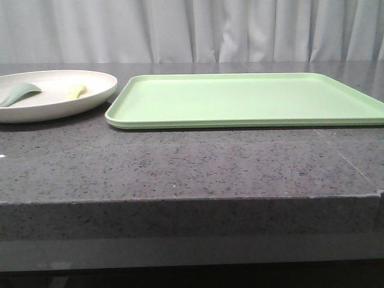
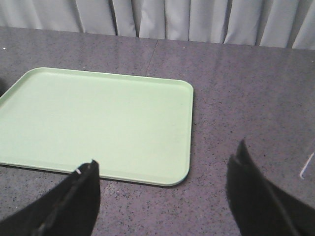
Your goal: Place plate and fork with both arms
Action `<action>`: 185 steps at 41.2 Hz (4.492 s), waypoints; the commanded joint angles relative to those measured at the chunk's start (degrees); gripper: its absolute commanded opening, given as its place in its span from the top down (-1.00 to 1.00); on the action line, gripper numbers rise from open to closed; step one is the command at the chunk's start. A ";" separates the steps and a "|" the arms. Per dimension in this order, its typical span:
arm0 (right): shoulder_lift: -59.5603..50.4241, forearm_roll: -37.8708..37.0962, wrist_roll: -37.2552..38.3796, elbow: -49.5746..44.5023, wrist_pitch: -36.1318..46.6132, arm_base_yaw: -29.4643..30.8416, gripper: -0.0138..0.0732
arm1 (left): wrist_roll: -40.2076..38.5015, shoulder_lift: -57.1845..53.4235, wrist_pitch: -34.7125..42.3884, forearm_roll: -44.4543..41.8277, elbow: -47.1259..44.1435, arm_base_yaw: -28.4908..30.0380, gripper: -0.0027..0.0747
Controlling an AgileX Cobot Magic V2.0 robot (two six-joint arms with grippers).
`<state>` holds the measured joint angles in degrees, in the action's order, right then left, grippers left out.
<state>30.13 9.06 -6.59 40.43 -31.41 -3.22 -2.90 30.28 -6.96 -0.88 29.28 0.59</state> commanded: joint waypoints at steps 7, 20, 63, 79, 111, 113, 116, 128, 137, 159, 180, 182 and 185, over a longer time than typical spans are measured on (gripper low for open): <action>0.58 0.87 -0.44 2.06 5.02 0.14 -0.59 | -0.12 5.64 4.92 0.24 5.65 0.13 -0.61; 0.58 0.93 -0.44 2.06 5.02 0.14 -0.59 | -0.12 24.30 -13.60 0.44 23.32 0.13 -0.62; 0.58 0.93 -0.44 2.06 5.01 0.14 -0.59 | 10.46 68.40 -50.44 8.82 60.90 6.54 -0.61; 0.58 0.93 -0.44 2.06 5.01 0.14 -0.59 | 12.09 73.52 -49.89 10.40 61.13 6.56 -0.33; 0.58 0.93 -0.44 2.06 4.77 0.14 -0.59 | 12.09 73.55 -50.21 13.13 61.13 6.79 -0.15; 0.58 0.93 -0.44 2.06 4.77 0.14 -0.59 | 12.09 73.55 -50.32 13.22 61.23 7.05 -0.15; 0.58 0.93 -0.44 2.06 4.77 0.14 -0.59 | 12.20 73.55 -50.79 14.27 61.72 7.60 -0.15; 0.58 0.93 -0.44 2.06 4.77 0.14 -0.59 | 15.16 73.55 -52.08 18.74 62.48 8.88 -0.15; 0.58 0.93 -0.44 2.06 4.77 0.14 -0.59 | 15.16 73.65 -51.96 18.74 62.52 8.88 0.17; 0.58 0.93 -0.44 2.06 4.77 0.14 -0.59 | 15.29 73.65 -51.96 18.74 62.61 8.88 0.98; 0.58 0.93 -0.44 2.06 4.55 0.14 -0.59 | 21.05 73.54 -53.63 27.55 62.72 12.54 0.98; 0.58 0.93 -0.44 2.06 4.55 0.14 -0.59 | 21.16 73.54 -54.18 28.38 63.08 12.86 0.98; 0.58 0.93 -0.44 2.06 4.55 0.14 -0.59 | 21.16 73.54 -55.08 28.79 63.85 13.36 0.98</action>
<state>30.13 9.53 -6.59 40.55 -31.15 -3.22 17.77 106.51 -62.09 24.36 90.52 13.43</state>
